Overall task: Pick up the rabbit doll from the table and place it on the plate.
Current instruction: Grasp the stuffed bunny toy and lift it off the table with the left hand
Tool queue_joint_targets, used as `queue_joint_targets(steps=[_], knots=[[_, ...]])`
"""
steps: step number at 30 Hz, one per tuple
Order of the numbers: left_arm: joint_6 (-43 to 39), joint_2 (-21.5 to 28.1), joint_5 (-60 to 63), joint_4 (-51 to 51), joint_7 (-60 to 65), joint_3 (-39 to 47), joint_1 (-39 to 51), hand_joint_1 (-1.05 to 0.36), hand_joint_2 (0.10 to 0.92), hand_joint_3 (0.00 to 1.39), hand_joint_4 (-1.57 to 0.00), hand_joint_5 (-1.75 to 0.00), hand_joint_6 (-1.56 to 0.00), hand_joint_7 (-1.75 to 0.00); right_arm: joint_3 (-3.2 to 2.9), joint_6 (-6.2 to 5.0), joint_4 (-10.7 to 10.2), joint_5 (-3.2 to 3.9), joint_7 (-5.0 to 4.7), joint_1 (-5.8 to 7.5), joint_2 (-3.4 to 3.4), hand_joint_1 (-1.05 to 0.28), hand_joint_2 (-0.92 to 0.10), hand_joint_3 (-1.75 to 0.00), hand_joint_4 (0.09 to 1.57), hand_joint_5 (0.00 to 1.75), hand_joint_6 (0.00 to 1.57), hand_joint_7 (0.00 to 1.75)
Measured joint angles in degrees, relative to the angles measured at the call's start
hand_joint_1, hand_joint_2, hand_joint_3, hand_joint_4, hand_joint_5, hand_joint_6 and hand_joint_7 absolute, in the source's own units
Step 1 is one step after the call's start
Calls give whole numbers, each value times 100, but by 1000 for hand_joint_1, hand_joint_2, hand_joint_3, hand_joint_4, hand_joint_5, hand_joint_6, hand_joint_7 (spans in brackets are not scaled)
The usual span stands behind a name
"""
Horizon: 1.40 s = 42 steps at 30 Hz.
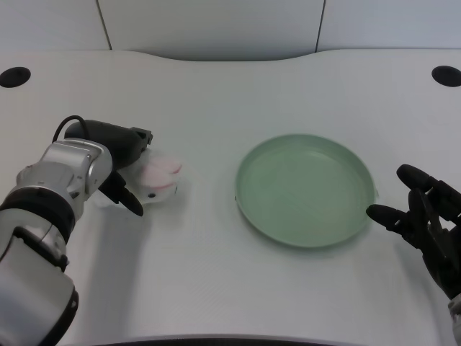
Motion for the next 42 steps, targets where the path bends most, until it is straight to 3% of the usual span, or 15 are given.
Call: queue_joint_targets(steps=[2, 3, 6, 9, 20, 21, 23, 25, 42], knots=[[0, 0, 0, 0, 0, 0, 0, -1048, 920, 8, 1, -139, -88, -63, 0, 0, 0, 0, 0, 0, 0, -287, -921, -347, 950, 494, 987, 14], [6, -2, 15, 6, 56, -34, 1, -852, 827, 3, -168, -308, -318, -116, 2, -1, -9, 0, 4, 9, 0, -284, -921, -361, 942, 493, 974, 7], [68, -15, 46, 49, 285, -121, 6, -644, 775, 3, -246, -562, -556, -107, 33, -10, -75, -1, 78, 96, 0, -300, -921, -353, 935, 495, 971, 5], [80, -20, 35, 65, 316, -123, 6, -609, 771, 3, -255, -600, -594, -100, 53, -11, -107, -1, 95, 157, 0, -304, -921, -345, 933, 498, 970, 4], [82, -43, 27, 68, 319, -125, 6, -605, 772, 1, -245, -625, -615, -69, 63, -11, -127, -1, 96, 158, 0, -304, -921, -339, 929, 506, 971, 4], [82, -43, 27, 68, 319, -125, 6, -543, 777, 3, -366, -708, -641, -79, 64, -11, -127, -1, 96, 158, 0, -299, -921, -348, 929, 507, 973, 5], [17, -10, 205, 71, 567, -340, 12, -347, 799, 5, -641, -1185, -747, -81, 61, -2, -150, 25, 98, 166, 0, -281, -921, -377, 931, 506, 982, 9], [-86, 57, 415, 76, 819, -561, 20, -309, 803, 5, -688, -1291, -771, -75, 56, 22, -197, 86, 101, 187, -1, -278, -921, -386, 932, 505, 984, 9], [-144, 142, 494, 140, 974, -744, 23, -296, 807, 1, -696, -1342, -800, -35, 55, 46, -225, 104, 101, 203, -2, -277, -921, -393, 936, 498, 986, 8]])
